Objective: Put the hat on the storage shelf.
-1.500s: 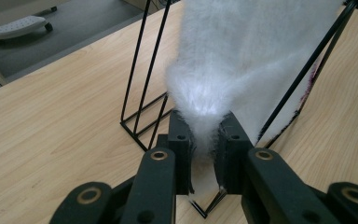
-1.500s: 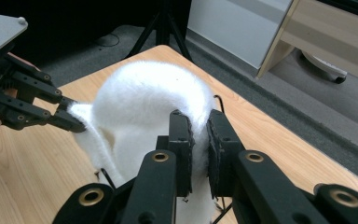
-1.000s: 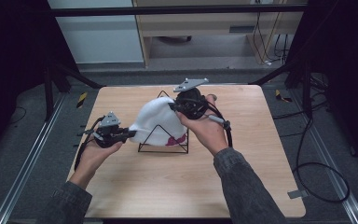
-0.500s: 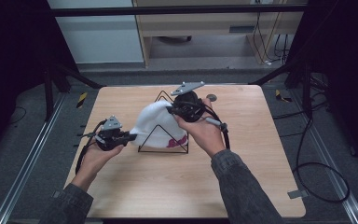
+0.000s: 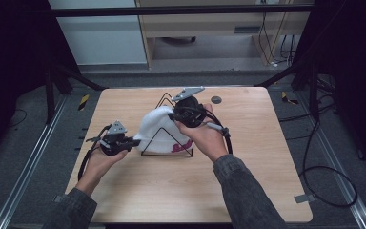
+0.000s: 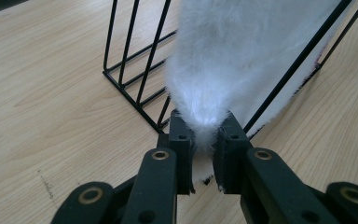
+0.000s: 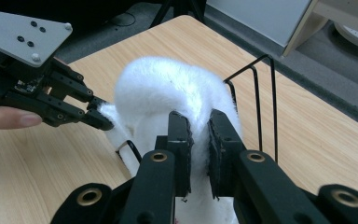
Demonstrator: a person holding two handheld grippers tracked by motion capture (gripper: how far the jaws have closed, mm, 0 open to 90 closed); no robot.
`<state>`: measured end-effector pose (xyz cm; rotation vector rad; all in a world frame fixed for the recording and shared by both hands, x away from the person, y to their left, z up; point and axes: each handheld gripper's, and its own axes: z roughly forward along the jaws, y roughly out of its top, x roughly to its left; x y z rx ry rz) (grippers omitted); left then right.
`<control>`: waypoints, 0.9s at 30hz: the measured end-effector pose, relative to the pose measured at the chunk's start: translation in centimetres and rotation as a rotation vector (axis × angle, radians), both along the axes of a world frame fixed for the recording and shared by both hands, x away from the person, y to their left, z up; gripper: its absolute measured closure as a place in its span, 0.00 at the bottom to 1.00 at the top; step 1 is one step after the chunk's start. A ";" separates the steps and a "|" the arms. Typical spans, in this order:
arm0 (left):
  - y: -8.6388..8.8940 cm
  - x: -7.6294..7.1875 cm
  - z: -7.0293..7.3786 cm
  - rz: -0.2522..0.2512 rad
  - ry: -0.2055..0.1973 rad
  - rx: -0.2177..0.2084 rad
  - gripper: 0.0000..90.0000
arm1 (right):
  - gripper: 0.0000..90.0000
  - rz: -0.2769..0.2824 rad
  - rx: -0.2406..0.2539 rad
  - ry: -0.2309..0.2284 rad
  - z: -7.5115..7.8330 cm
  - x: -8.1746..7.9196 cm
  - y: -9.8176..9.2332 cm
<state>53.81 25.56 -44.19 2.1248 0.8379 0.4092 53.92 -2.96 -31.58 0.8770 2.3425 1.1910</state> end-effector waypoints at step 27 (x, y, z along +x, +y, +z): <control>1.0 -1.2 0.3 0.048 -0.025 0.015 0.73 | 0.57 -0.008 -0.009 0.014 -0.7 -2.0 -0.5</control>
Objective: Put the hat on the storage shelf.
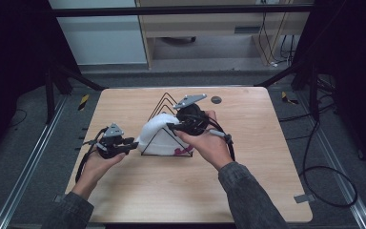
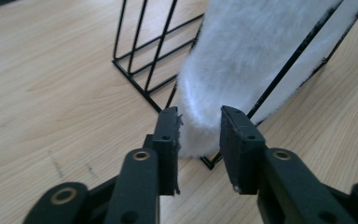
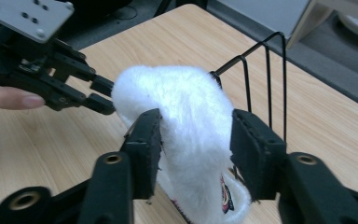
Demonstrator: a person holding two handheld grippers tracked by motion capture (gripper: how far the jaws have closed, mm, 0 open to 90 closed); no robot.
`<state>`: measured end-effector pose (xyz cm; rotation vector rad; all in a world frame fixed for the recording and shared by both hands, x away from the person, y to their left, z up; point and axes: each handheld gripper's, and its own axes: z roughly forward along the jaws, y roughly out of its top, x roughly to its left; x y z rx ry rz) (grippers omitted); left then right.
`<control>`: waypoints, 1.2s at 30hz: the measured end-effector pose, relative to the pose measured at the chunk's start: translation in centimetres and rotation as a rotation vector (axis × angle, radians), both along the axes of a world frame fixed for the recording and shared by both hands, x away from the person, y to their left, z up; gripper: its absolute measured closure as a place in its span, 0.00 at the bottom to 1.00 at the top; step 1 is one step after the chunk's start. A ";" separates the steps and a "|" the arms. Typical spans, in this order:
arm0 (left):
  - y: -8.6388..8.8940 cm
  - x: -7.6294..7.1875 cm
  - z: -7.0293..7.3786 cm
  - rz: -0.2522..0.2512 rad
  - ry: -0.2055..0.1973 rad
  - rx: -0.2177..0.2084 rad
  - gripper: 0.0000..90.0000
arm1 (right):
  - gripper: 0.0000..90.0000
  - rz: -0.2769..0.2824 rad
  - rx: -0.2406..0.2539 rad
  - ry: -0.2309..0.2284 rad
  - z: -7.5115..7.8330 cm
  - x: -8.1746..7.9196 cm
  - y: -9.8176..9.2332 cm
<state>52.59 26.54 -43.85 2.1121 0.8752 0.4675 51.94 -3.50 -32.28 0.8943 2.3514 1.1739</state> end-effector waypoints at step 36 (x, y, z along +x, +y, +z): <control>2.6 -4.1 -3.5 0.078 0.033 -0.025 0.09 | 0.11 -0.085 0.028 -0.039 -1.1 -4.6 -6.9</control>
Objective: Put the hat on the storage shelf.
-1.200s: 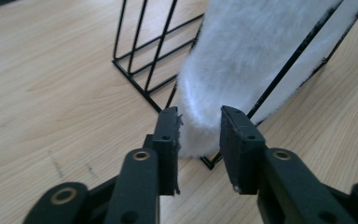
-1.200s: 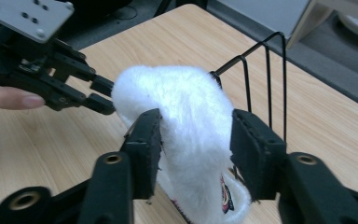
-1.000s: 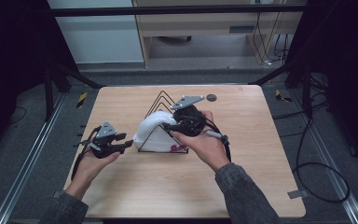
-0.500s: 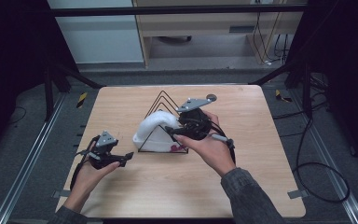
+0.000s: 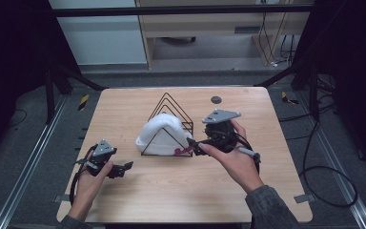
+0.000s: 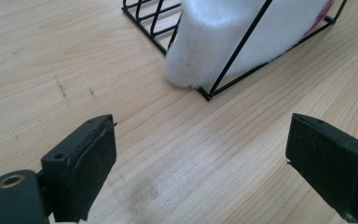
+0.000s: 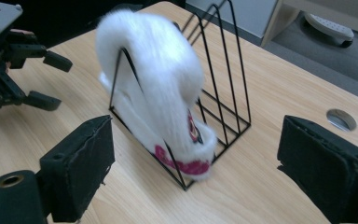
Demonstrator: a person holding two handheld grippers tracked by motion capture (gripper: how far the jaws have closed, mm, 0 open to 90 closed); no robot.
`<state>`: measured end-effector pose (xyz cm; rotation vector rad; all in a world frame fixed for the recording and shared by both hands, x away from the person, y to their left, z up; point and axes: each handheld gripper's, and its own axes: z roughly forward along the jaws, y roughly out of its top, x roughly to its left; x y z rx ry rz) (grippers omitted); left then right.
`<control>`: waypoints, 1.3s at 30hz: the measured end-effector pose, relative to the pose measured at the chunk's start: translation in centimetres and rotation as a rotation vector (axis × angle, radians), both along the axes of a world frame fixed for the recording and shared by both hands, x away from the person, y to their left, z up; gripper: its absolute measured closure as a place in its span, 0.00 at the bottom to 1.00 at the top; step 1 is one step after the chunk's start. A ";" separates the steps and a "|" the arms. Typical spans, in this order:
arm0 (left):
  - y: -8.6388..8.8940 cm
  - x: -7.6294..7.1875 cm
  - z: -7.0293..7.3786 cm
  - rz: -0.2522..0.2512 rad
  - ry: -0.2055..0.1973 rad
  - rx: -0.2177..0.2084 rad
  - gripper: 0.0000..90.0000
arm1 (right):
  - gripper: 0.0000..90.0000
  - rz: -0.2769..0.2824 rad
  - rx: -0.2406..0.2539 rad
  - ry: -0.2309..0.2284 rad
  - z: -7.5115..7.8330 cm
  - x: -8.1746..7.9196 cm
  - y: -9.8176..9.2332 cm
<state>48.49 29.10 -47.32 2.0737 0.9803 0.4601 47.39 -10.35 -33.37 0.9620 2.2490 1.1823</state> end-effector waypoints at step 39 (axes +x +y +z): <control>0.8 0.3 -3.4 0.052 0.060 0.048 0.05 | 0.14 -0.166 -0.058 0.168 -12.8 -1.4 -10.5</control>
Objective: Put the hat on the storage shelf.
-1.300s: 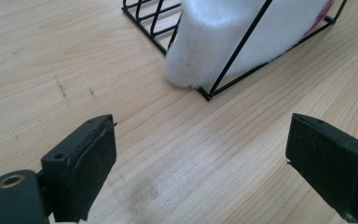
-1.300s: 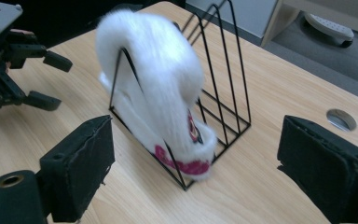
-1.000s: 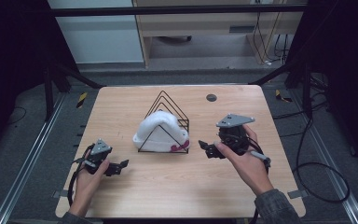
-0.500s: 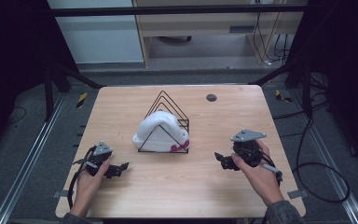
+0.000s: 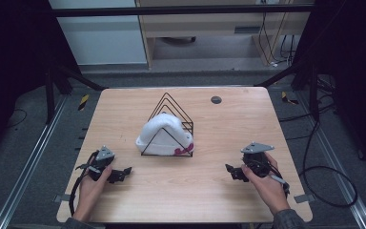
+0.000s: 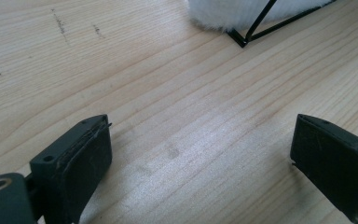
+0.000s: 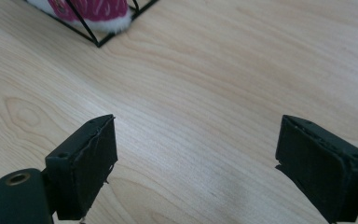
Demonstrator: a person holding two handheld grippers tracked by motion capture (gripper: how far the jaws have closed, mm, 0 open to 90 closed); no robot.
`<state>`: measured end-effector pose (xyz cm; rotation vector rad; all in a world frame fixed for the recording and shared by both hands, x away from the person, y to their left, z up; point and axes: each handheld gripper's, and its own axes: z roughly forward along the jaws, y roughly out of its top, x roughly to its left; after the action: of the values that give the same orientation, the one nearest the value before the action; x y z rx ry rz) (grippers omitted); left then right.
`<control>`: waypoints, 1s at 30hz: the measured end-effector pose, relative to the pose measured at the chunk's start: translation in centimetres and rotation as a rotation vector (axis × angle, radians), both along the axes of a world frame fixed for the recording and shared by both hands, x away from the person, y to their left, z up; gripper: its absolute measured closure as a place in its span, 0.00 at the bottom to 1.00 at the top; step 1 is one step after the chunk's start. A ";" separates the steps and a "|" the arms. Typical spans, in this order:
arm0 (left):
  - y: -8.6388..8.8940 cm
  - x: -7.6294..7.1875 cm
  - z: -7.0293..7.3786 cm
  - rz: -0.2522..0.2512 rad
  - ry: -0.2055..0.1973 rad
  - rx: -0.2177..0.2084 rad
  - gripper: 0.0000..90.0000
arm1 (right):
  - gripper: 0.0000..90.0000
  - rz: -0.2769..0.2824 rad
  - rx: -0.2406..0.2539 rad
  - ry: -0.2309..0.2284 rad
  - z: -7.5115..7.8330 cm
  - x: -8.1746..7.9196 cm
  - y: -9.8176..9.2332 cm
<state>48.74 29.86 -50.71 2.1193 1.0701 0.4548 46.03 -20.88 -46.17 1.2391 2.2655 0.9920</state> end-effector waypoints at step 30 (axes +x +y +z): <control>-0.3 0.1 -0.1 -0.014 -0.001 0.039 0.00 | 0.15 -0.127 0.024 -0.031 -4.2 2.9 2.5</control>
<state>48.86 29.54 -50.83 2.1589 1.0533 0.4729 48.89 -18.42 -50.36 1.3497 2.1285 0.9874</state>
